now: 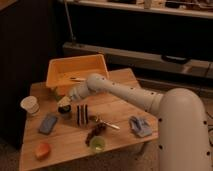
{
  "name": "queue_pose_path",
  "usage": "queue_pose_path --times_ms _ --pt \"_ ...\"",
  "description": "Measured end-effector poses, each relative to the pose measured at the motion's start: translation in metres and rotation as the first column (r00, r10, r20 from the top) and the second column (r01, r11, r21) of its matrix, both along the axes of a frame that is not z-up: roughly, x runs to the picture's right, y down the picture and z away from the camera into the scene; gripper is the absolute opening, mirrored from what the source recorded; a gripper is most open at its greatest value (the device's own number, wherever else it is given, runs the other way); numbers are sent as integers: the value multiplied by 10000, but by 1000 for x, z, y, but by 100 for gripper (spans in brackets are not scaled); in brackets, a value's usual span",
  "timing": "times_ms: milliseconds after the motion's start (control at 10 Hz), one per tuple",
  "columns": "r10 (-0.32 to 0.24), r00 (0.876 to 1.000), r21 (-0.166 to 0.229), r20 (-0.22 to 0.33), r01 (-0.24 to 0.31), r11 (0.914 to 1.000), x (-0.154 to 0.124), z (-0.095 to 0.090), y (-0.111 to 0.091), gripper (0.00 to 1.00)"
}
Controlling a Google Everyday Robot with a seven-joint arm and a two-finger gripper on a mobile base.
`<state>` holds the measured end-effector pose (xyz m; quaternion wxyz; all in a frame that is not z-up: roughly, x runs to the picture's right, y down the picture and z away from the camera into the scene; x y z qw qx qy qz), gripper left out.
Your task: Place pepper in metal cup
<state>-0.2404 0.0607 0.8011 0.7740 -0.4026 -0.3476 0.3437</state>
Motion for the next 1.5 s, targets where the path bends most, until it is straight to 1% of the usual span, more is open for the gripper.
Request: queue_pose_path --times_ms 300,600,1000,1300,1500 --pt "-88 10000 -566 1 88 9984 1 -3 -2 18" --pt "-122 9999 -803 99 129 9967 0 -5 1 18" --pt "-143 9996 -757 234 161 9970 -3 -5 4 18" --pt "-138 9990 -547 415 161 9984 -2 -4 9 18" --pt "-142 9986 -480 511 166 9987 -1 -1 13 18"
